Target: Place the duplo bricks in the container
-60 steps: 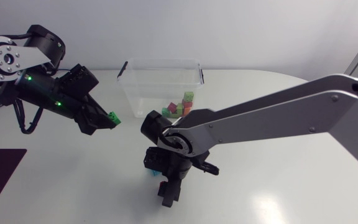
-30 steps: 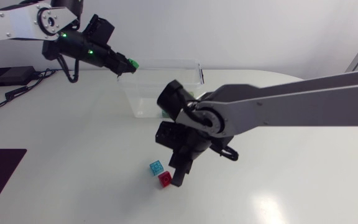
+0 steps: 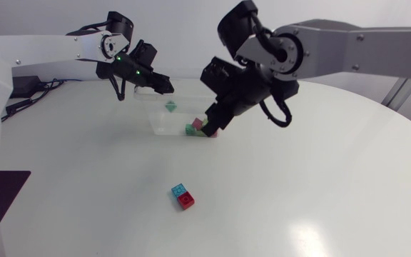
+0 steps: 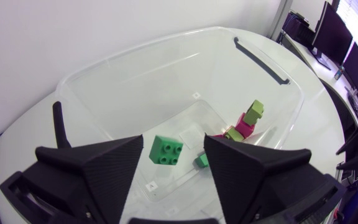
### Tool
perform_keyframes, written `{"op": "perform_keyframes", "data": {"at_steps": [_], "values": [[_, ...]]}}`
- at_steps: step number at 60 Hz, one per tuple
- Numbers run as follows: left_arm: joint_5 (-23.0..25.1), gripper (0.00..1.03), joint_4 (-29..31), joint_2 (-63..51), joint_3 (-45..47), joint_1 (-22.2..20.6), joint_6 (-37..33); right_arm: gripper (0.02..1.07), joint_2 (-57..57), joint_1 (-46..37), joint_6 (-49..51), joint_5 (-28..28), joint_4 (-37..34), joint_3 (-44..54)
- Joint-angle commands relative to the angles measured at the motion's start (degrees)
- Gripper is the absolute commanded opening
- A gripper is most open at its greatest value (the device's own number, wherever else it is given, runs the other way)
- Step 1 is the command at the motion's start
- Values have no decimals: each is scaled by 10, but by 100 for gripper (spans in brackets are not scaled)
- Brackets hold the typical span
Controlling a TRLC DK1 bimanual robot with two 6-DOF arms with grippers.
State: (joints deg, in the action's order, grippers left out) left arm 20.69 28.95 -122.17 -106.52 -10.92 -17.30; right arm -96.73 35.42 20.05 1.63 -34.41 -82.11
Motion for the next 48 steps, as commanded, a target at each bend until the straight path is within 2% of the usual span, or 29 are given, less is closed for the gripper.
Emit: {"op": "perform_keyframes", "data": {"at_steps": [1,13,25,32,36,41,46,48], "values": [[2,98,-5,35,11,2,23,33,-26,-11,-17,2,9,-39],[8,98,-49,213,158,4,26,33,-97,-31,-35,14,22,-131],[48,98,-67,342,274,6,17,33,-159,-39,-45,19,22,-213],[84,98,-57,396,333,6,5,33,-145,-34,-49,21,15,-203],[112,98,-27,432,379,5,-39,34,-114,-25,-54,24,13,-166],[113,98,17,456,422,5,-101,37,-64,-9,-54,24,12,-102],[121,98,89,454,468,10,-208,54,-15,8,-53,40,3,-33],[122,98,93,446,495,8,-239,60,2,16,-53,48,3,-2]]}}
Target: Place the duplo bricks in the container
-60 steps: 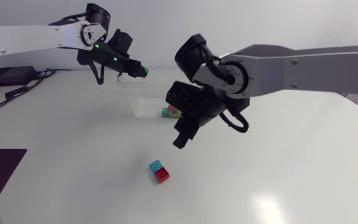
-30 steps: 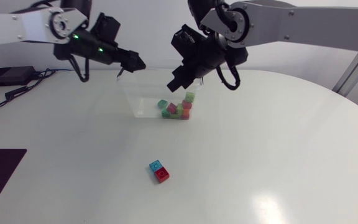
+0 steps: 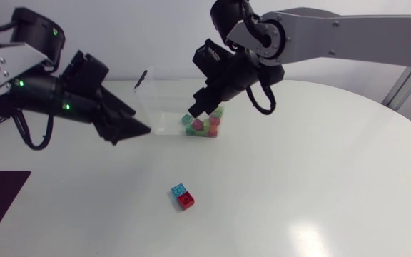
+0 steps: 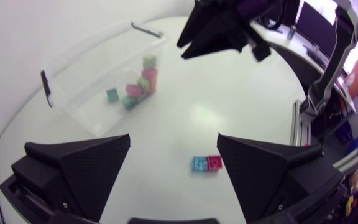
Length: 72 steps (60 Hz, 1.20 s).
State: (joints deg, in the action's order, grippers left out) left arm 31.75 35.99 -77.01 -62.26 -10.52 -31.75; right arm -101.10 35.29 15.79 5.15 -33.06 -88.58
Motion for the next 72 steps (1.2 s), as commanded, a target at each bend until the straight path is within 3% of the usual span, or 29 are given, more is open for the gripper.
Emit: {"op": "perform_keyframes", "data": {"at_steps": [1,9,13,26,39,51,72], "values": [[11,98,22,-9,59,2,-104,63,50,21,-10,13,-10,70],[11,96,8,-75,103,-27,-204,88,75,49,-6,34,-8,143],[11,96,6,-125,101,-34,-255,92,81,63,-10,39,-6,166],[1,96,-23,-229,71,-51,-392,92,54,81,-53,63,-4,197],[-5,93,-4,-265,18,-14,-430,92,-31,88,-105,72,-53,150],[-5,93,26,-232,28,31,-464,92,-103,116,-125,66,-94,101],[-4,93,70,-178,39,74,-493,92,-209,132,-155,50,-176,7]]}}
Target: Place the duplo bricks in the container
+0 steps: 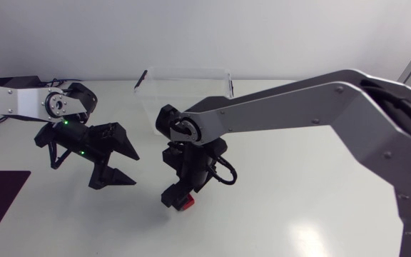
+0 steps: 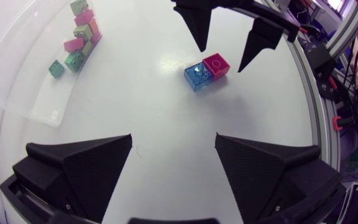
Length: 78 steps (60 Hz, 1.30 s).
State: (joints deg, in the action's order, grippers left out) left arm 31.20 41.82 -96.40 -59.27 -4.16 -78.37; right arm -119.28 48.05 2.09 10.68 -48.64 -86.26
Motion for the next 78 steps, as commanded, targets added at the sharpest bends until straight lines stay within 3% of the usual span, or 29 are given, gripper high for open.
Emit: {"op": "perform_keyframes", "data": {"at_steps": [1,8,13,18,20,36,50,61,72,78], "values": [[2,93,12,17,9,11,-27,92,-31,5,-20,-6,-22,-18],[2,93,18,24,9,12,-30,90,-46,5,-23,-13,-29,-31],[2,93,19,25,9,8,-29,71,-53,6,-22,-13,-29,-36],[2,93,21,25,10,0,-20,40,-53,7,-22,-19,-26,-35],[2,93,21,25,13,-8,-7,34,-51,7,-22,-20,-22,-31],[-4,93,29,19,13,-96,140,33,39,-18,-20,-56,-13,8],[-14,90,-17,-34,3,-177,305,33,133,-107,-20,-80,-35,-57],[-85,90,-107,-78,23,-229,407,33,138,-137,-22,-83,-35,-113],[-138,89,-166,-118,21,-253,457,33,121,-143,-24,-84,-29,-153],[-157,76,-180,-141,13,-256,474,33,111,-152,-24,-84,-12,-178]]}}
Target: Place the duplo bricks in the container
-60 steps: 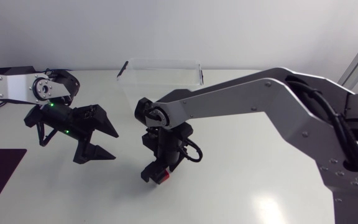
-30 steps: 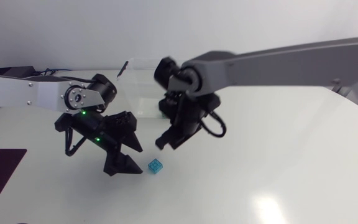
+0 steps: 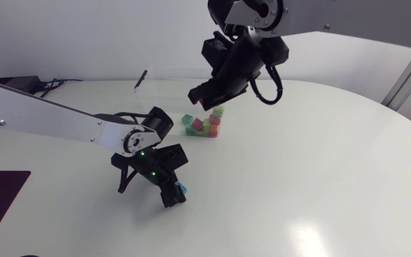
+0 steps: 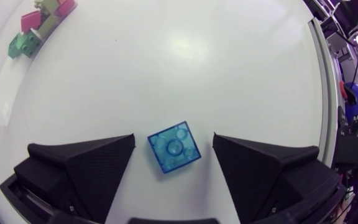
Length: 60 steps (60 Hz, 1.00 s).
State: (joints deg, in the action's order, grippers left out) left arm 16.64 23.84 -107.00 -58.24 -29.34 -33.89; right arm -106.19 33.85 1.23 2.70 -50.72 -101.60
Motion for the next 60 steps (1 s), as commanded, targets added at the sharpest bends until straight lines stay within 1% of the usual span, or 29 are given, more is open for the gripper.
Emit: {"op": "perform_keyframes", "data": {"at_steps": [1,3,4,6,7,8,10,17,26,29,35,44,46,49,51,53,55,57,60], "values": [[-12,72,0,-38,1,-5,34,33,-22,-12,-16,-5,11,-28],[-12,60,-4,-42,-2,-3,42,33,-26,-15,-16,-13,23,-36],[-12,58,-5,-42,-3,-3,43,33,-27,-15,-16,-16,25,-40],[-12,47,-5,-44,-3,-2,44,34,-33,-19,-15,-18,33,-47],[-12,40,-5,-44,-3,-2,45,34,-36,-20,-15,-18,35,-50],[-12,30,-8,-44,-3,-2,47,34,-40,-23,-15,-20,40,-54],[-12,18,-12,-42,-1,-2,51,34,-47,-26,-14,-23,49,-62],[-11,16,-21,-3,24,-7,45,34,-88,-37,-14,-22,57,-96],[-11,15,6,94,35,1,35,34,-131,-50,-14,-20,74,-134],[-10,15,14,138,26,16,36,34,-147,-54,-14,-20,75,-151],[-10,15,34,183,-1,40,32,34,-170,-59,-14,-21,75,-179],[-6,15,43,207,-59,84,36,37,-218,-64,-11,-22,66,-229],[-6,15,43,206,-70,90,38,42,-228,-65,-11,-22,61,-239],[-6,16,36,205,-88,100,45,55,-239,-66,-10,-23,55,-250],[-4,16,19,204,-101,112,62,71,-245,-66,-10,-22,49,-258],[1,16,10,204,-110,115,66,89,-247,-65,-9,-22,43,-262],[1,17,-17,203,-116,121,80,98,-247,-64,-9,-24,39,-265],[1,17,-55,197,-122,133,102,102,-242,-63,-8,-29,39,-264],[8,18,-86,179,-137,138,120,102,-232,-62,-8,-33,40,-262]]}}
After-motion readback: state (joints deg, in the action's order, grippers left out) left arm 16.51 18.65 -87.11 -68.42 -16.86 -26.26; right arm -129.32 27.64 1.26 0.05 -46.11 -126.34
